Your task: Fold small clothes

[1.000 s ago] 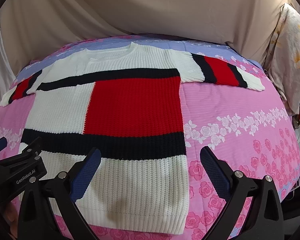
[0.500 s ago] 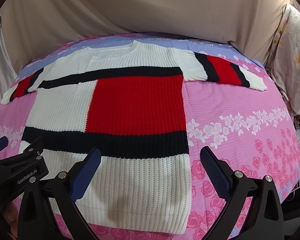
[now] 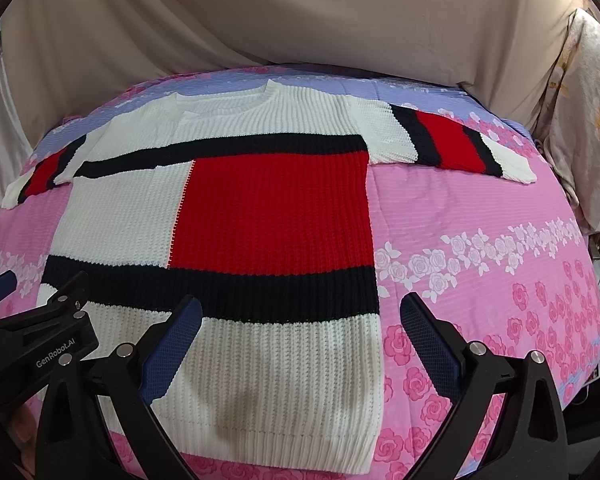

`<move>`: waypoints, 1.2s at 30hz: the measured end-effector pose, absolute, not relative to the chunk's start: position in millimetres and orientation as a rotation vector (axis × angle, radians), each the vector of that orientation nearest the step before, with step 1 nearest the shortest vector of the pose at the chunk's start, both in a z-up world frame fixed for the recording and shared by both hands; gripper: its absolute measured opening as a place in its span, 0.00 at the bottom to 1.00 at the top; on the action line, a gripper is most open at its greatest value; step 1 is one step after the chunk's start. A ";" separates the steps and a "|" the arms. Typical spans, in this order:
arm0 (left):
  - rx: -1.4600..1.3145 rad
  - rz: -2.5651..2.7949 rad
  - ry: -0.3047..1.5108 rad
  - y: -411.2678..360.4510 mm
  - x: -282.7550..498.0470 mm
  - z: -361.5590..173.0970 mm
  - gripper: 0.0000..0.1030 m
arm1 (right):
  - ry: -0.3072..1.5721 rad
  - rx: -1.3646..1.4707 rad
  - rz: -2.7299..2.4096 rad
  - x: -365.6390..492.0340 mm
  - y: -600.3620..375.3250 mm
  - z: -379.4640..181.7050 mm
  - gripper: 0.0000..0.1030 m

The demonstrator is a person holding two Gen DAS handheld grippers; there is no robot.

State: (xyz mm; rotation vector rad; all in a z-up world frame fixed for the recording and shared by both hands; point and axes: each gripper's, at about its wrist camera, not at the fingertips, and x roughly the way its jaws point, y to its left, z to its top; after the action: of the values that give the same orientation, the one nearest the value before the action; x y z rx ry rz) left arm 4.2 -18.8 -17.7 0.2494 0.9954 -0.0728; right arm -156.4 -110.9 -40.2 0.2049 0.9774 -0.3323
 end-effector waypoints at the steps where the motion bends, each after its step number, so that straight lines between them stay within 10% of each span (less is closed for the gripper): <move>1: 0.250 -0.073 0.996 -19.5 4.7 -18.1 0.94 | 0.979 0.205 -0.332 -155.4 -111.6 -40.6 0.95; 15: 0.193 -0.087 1.055 -16.2 18.5 -24.9 0.95 | 1.010 0.290 -0.292 -144.4 -133.4 -55.9 0.95; 27: -0.032 -0.079 1.052 -1.8 68.2 -13.2 0.95 | 0.892 0.683 -0.681 -116.7 -451.6 -97.7 0.94; 36: -0.085 -0.092 1.093 -24.2 86.4 -40.2 0.95 | 0.811 0.930 -0.720 -83.0 -577.1 -162.9 0.61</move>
State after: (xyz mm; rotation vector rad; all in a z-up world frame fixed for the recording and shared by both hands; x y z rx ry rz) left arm 86.4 -24.2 -40.2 -0.0849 1.0927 -0.0921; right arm -83.0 -577.1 -162.9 0.9296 0.8107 -0.7197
